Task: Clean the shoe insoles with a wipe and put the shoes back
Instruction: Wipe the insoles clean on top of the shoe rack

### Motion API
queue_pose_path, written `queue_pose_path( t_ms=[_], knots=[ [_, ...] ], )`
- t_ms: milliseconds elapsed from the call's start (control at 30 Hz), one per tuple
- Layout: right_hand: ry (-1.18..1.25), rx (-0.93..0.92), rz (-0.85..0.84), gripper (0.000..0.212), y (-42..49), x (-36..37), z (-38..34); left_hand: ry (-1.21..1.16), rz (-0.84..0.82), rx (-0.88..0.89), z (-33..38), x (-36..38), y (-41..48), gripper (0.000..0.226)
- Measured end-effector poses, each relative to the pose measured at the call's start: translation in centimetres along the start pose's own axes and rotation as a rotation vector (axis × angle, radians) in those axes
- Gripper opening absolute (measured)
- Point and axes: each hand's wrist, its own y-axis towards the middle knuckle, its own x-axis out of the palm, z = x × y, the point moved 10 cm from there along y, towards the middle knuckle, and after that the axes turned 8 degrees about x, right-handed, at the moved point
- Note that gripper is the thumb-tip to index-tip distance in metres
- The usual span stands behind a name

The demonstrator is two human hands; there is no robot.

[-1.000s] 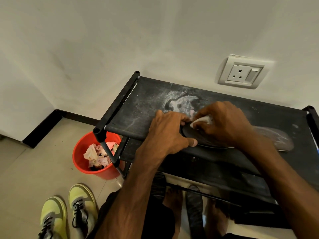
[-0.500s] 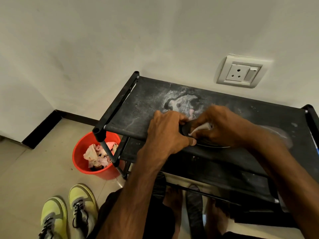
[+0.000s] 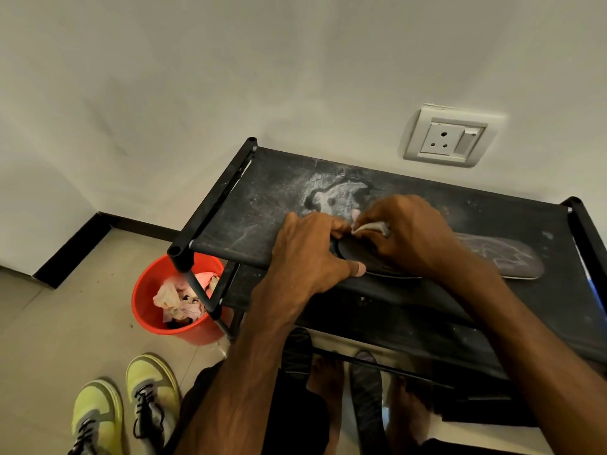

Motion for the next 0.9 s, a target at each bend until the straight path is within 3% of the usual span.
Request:
queue_pose_path(
  t_ms=[167,333,400,567,700,800,900],
  knots=[
    [0.074,-0.052,-0.265,0.016,-1.4,0.5,-0.6,0.023,0.002,-0.012,-0.3,0.1,0.0,0.072],
    [0.055,-0.020,-0.367,0.014,-2.3,0.4,0.4,0.073,0.007,0.027,0.5,-0.1,0.1,0.071],
    [0.026,-0.011,-0.334,0.012,-2.1,0.4,0.5,0.072,0.002,0.032,0.5,-0.2,0.2,0.069],
    [-0.039,0.046,-0.020,0.015,-0.7,-0.5,0.8,0.072,-0.009,0.041,0.5,-0.2,0.1,0.070],
    [-0.054,0.068,0.113,0.018,-0.1,-0.5,0.9,0.110,-0.022,0.042,0.7,0.0,0.2,0.066],
    [-0.032,0.022,0.066,0.018,-0.3,-0.3,0.4,0.087,-0.024,0.028,0.5,0.1,0.1,0.065],
    [0.053,-0.038,-0.111,0.019,-1.1,0.0,-0.1,0.069,-0.012,0.018,0.3,0.0,0.0,0.066]
  ],
)
